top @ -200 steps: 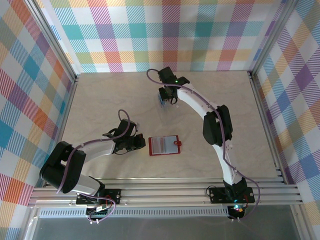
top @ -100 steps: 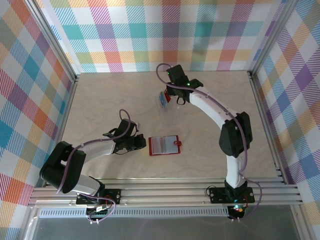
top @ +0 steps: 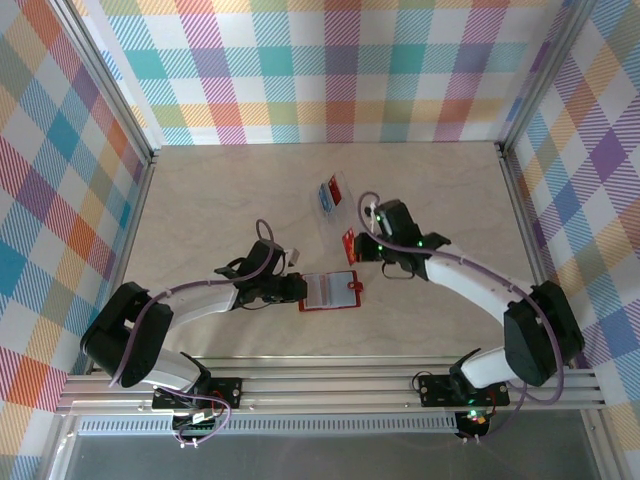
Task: Put the credit cards into the card holder
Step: Pick up the credit card from the storage box, then insert the credit card into the card slot.
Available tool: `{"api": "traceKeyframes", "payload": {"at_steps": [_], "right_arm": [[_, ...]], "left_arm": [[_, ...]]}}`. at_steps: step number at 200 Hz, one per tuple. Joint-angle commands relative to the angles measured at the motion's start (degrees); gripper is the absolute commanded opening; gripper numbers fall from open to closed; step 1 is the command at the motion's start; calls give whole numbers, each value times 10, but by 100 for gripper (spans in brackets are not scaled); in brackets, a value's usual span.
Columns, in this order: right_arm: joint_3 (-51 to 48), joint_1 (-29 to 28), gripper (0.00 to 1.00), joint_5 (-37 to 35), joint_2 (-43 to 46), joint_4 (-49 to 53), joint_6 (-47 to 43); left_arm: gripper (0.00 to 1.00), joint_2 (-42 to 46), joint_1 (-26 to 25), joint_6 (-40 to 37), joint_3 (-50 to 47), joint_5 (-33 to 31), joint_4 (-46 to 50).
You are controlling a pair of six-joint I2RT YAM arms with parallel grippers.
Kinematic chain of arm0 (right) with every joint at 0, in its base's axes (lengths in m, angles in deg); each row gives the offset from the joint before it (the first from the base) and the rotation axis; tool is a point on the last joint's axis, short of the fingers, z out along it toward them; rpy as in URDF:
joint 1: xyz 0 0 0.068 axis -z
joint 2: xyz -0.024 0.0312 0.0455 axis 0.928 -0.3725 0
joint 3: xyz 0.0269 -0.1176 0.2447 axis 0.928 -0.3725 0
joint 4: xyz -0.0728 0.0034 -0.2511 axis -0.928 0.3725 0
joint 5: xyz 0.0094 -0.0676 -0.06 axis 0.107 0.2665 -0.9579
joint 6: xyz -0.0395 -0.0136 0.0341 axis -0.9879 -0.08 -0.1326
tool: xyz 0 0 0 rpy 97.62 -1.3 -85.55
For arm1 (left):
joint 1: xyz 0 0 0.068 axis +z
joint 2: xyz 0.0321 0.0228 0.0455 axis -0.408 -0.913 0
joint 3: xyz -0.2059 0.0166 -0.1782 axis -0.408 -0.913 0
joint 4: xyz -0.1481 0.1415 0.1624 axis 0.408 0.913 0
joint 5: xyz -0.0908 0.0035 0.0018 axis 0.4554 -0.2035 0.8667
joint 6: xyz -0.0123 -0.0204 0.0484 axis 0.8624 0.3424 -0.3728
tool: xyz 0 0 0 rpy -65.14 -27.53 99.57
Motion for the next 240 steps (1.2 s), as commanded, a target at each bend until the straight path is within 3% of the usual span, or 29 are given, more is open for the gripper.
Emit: {"api": "traceKeyframes", "payload": {"at_steps": [1, 63, 99, 195, 240], "right_arm": [[-43, -8, 0, 99, 38, -81, 36], [-112, -16, 0, 178, -3, -155, 63], [-115, -18, 0, 207, -50, -185, 72], [-106, -19, 0, 196, -89, -173, 76], [-105, -19, 0, 198, -102, -175, 80]], "left_arm": [[11, -21, -12, -20, 30, 10, -21], [3, -72, -13, -20, 43, -27, 5], [2, -56, -13, -21, 33, -37, 12], [2, -6, -10, -20, 17, -73, 33], [0, -36, -8, -21, 28, -82, 46]]}}
